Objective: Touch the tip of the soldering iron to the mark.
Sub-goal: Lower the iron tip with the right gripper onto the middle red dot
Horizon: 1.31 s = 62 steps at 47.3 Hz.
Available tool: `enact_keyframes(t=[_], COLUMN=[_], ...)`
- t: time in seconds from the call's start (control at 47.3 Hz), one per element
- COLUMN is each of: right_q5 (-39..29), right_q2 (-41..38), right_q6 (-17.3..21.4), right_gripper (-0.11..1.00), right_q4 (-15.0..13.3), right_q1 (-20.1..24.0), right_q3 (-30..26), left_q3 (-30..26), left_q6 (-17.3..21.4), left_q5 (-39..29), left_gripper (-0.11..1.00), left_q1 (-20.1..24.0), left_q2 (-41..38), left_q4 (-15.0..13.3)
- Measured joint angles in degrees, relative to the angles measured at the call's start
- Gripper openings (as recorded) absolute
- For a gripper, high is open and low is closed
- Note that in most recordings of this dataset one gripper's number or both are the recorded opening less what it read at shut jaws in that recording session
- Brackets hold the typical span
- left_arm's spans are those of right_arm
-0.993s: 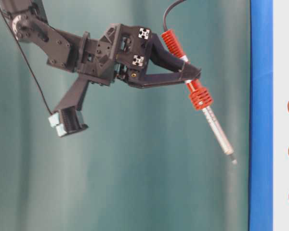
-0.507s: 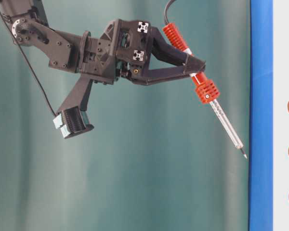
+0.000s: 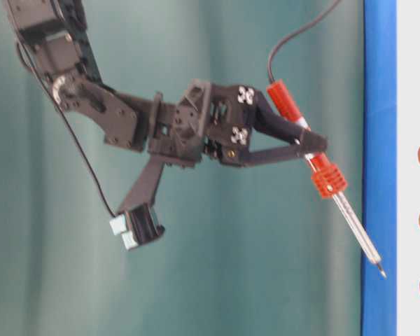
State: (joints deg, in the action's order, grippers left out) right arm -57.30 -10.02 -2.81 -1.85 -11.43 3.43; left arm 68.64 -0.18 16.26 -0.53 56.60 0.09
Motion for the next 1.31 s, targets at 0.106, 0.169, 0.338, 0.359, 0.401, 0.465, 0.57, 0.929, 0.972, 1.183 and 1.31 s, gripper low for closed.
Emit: enact_keyframes(t=[0.106, 0.169, 0.338, 0.359, 0.401, 0.465, 0.57, 0.929, 0.972, 1.183, 1.31], right_q5=[0.00, 0.00, 0.09, 0.18, 0.26, 0.53, 0.97, 0.79, 0.79, 0.62, 0.53], right_q2=[-1.85, -2.81, -4.66, -4.83, -5.10, -5.45, -6.06, -6.42, -6.42, -6.42, -6.33], right_q6=[-0.35, -0.35, -0.44, -0.44, -0.44, -0.44, -0.35, -0.44, -0.44, -0.44, -0.44], right_gripper=[0.07, 0.07, 0.07, 0.07, 0.07, 0.07, 0.07, 0.07, 0.07, 0.07, 0.07], right_q4=[0.00, 0.00, 0.00, 0.00, 0.00, 0.00, 0.00, 0.00, 0.00, 0.00, 0.00], right_q1=[0.09, 0.09, 0.09, 0.09, 0.09, 0.00, 0.09, 0.09, 0.09, 0.09, 0.00], right_q3=[-1.14, -1.41, -1.41, -1.41, -1.41, -1.41, -1.41, -1.41, -1.41, -1.41, -1.49], left_q3=[0.00, 0.00, 0.00, 0.00, 0.00, 0.00, 0.00, 0.00, 0.00, 0.00, 0.00], left_q6=[0.00, 0.00, 0.00, 0.00, -0.09, 0.00, 0.00, 0.00, 0.00, 0.00, 0.00], left_q5=[0.00, 0.09, 0.00, 0.00, 0.00, 0.09, 0.00, -0.18, -0.18, -0.18, -0.18], left_gripper=[0.02, 0.02, 0.02, 0.02, 0.02, 0.02, 0.02, 0.02, 0.02, 0.02, 0.02], left_q1=[0.00, 0.00, 0.00, 0.00, 0.00, 0.00, 0.00, -0.09, 0.00, 0.00, 0.00], left_q2=[0.09, 0.00, 0.09, 0.00, 0.00, 0.09, 0.00, -0.09, -0.09, -0.09, -0.09], left_q4=[0.00, 0.00, 0.00, 0.09, 0.00, 0.00, 0.00, 0.00, 0.00, 0.00, 0.09])
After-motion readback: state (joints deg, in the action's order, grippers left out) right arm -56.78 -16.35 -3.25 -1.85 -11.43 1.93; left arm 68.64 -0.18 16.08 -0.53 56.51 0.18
